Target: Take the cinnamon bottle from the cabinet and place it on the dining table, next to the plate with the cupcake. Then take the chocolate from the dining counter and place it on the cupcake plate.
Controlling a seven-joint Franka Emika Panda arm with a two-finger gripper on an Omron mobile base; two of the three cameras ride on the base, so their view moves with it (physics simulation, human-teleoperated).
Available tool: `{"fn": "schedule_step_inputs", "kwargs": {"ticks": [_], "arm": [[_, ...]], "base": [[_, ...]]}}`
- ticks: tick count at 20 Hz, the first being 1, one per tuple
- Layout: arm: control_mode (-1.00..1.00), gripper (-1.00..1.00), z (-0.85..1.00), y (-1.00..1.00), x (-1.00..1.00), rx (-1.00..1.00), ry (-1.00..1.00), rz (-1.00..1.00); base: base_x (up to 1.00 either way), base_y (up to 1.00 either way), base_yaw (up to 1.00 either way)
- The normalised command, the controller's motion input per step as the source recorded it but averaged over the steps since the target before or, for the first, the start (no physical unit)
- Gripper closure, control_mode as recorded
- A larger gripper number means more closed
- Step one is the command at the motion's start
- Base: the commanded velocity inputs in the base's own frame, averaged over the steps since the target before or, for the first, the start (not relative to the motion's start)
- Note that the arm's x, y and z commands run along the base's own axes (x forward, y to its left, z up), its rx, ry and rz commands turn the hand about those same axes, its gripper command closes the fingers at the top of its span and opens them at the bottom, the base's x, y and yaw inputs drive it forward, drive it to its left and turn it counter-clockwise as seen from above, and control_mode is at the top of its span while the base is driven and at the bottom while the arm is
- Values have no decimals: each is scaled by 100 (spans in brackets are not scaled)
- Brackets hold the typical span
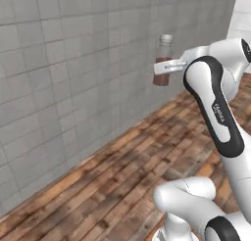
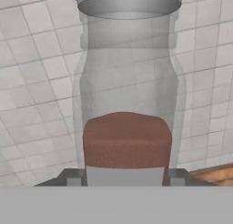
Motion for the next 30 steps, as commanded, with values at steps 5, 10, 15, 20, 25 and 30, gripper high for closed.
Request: {"fn": "schedule_step_inputs", "kwargs": {"ticks": [5, 10, 15, 20, 25, 30], "arm": [[100, 100, 0, 0, 0, 0, 0, 0], [100, 100, 0, 0, 0, 0, 0, 0], [100, 100, 0, 0, 0, 0, 0, 0], [100, 100, 0, 0, 0, 0, 0, 0], [100, 100, 0, 0, 0, 0, 0, 0], [100, 100, 0, 0, 0, 0, 0, 0]], "base": [[36, 19, -70], [47, 24, -65], [71, 34, -44], [77, 36, -38], [78, 36, -37], [78, 36, -37]]}}
